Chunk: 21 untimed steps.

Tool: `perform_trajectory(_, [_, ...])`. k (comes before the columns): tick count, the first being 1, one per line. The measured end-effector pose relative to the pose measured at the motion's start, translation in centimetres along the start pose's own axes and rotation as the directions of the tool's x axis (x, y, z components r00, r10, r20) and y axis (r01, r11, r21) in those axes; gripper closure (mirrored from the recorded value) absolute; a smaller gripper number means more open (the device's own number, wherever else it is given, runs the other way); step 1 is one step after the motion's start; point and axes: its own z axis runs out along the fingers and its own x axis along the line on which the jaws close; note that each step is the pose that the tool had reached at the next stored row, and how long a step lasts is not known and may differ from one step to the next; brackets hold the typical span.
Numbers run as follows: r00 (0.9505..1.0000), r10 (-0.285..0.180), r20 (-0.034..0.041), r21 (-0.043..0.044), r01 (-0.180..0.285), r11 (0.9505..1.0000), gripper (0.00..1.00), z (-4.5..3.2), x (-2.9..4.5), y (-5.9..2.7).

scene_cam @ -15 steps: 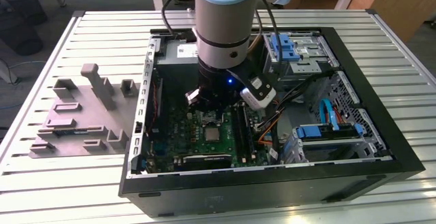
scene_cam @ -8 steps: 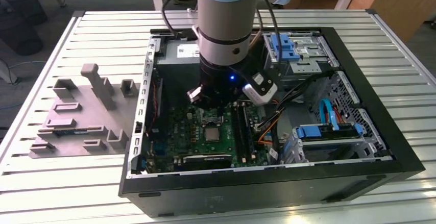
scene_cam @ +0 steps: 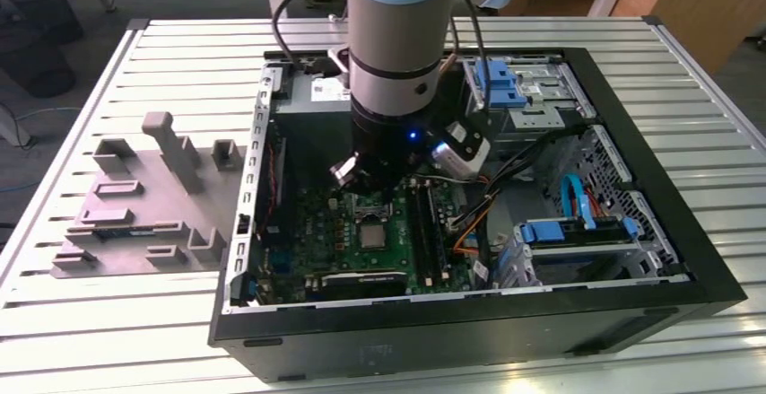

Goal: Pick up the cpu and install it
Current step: 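Close the cpu cover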

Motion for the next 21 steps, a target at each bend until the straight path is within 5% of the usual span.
perform_trajectory(4, [0.9994, -0.008, 0.0323, -0.0618, 0.01, 0.998, 0.89, 0.0, -0.17, -0.09])
perform_trajectory(5, [0.9993, -0.012, 0.0349, -0.0668, 0.014, 0.9977, 0.89, 0.05, -0.24, -0.11])
perform_trajectory(13, [0.9931, -0.113, 0.0308, -0.0675, 0.115, 0.9911, 0.89, 0.34, -0.46, -0.19])
perform_trajectory(21, [0.9929, -0.115, 0.0308, -0.0677, 0.116, 0.9909, 0.89, 0.68, -2.62, 0.44])
